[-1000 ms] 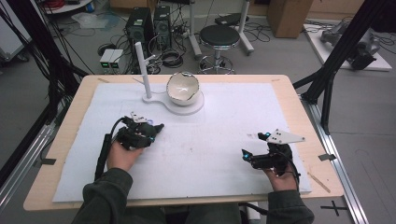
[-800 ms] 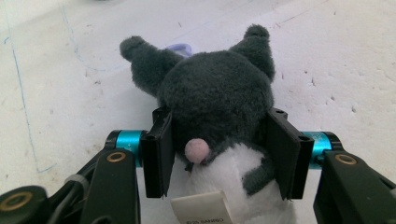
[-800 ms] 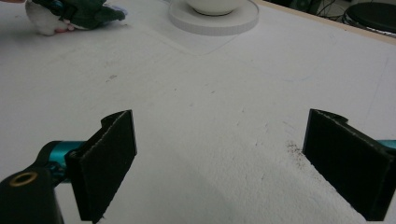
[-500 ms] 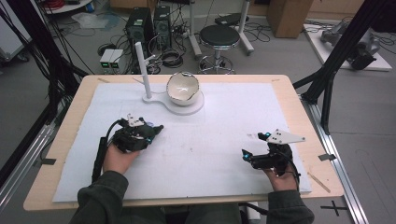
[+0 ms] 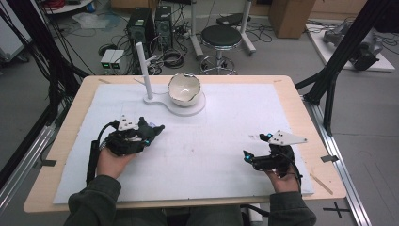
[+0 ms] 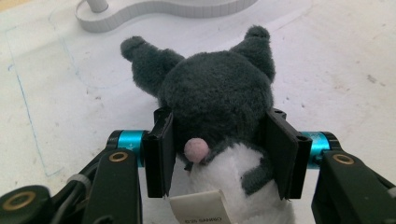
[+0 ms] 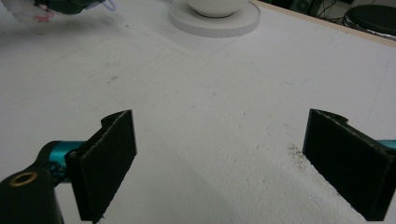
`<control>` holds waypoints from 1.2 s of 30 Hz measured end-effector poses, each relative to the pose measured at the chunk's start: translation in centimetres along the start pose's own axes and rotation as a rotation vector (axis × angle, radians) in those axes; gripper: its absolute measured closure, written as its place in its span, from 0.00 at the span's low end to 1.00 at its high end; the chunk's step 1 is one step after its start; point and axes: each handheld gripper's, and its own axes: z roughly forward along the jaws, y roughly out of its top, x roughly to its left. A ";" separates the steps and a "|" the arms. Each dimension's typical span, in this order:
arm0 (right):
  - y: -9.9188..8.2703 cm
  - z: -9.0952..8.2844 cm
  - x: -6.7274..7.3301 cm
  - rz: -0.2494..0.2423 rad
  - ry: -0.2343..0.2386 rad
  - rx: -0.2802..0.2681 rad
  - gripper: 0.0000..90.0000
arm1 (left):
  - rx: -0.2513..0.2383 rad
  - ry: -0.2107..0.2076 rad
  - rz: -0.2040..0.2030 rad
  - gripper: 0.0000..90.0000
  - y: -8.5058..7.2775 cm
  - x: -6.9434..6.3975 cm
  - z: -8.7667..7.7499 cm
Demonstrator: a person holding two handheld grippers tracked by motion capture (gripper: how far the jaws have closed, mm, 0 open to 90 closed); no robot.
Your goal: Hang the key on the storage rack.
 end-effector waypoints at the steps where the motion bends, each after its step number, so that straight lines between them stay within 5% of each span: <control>1: 0.0 0.0 0.0 0.001 0.001 0.000 0.10 | -0.004 -0.005 0.004 0.54 0.0 0.1 -0.2; 36: -0.1 0.2 -0.2 0.006 0.004 0.004 0.10 | -0.137 -0.092 -0.021 0.54 1.9 1.8 -3.6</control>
